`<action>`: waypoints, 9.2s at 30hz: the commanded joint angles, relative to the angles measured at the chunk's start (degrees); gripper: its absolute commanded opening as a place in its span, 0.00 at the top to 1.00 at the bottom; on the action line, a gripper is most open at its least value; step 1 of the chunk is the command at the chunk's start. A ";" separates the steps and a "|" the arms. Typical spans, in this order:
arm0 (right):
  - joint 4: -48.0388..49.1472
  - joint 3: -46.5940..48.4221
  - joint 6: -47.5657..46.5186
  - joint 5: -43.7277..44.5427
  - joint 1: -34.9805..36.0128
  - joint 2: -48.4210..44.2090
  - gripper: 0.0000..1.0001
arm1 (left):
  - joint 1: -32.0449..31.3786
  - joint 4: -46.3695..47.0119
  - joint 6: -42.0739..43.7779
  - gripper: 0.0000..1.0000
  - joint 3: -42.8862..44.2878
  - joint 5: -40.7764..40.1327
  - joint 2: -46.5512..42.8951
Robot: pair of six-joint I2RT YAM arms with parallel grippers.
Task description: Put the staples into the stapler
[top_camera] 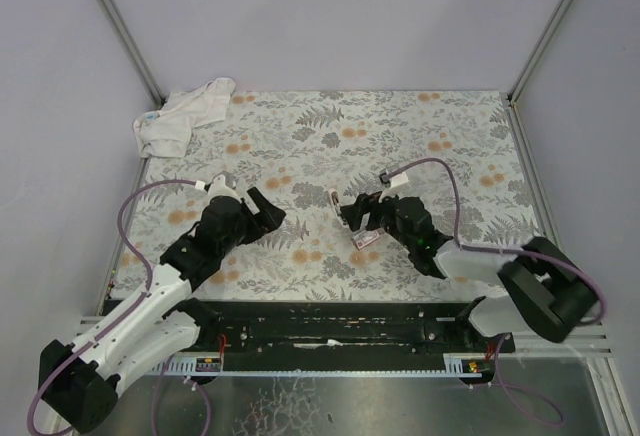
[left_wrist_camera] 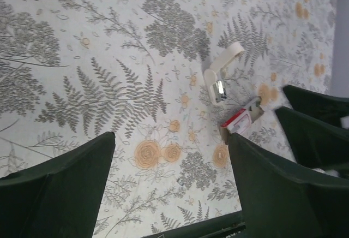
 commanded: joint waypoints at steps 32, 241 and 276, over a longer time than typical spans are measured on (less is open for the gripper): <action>-55.15 10.00 5.39 -3.53 -8.63 -29.54 0.00 | 33.10 1.52 14.05 0.24 34.34 1.60 59.61; -32.68 2.15 7.59 -14.34 7.78 -38.47 1.00 | -21.07 21.16 -23.80 0.50 -16.85 -1.59 3.96; 0.32 -12.63 2.64 -10.45 7.80 -41.14 1.00 | -17.94 45.76 -37.86 0.58 -12.44 9.84 8.05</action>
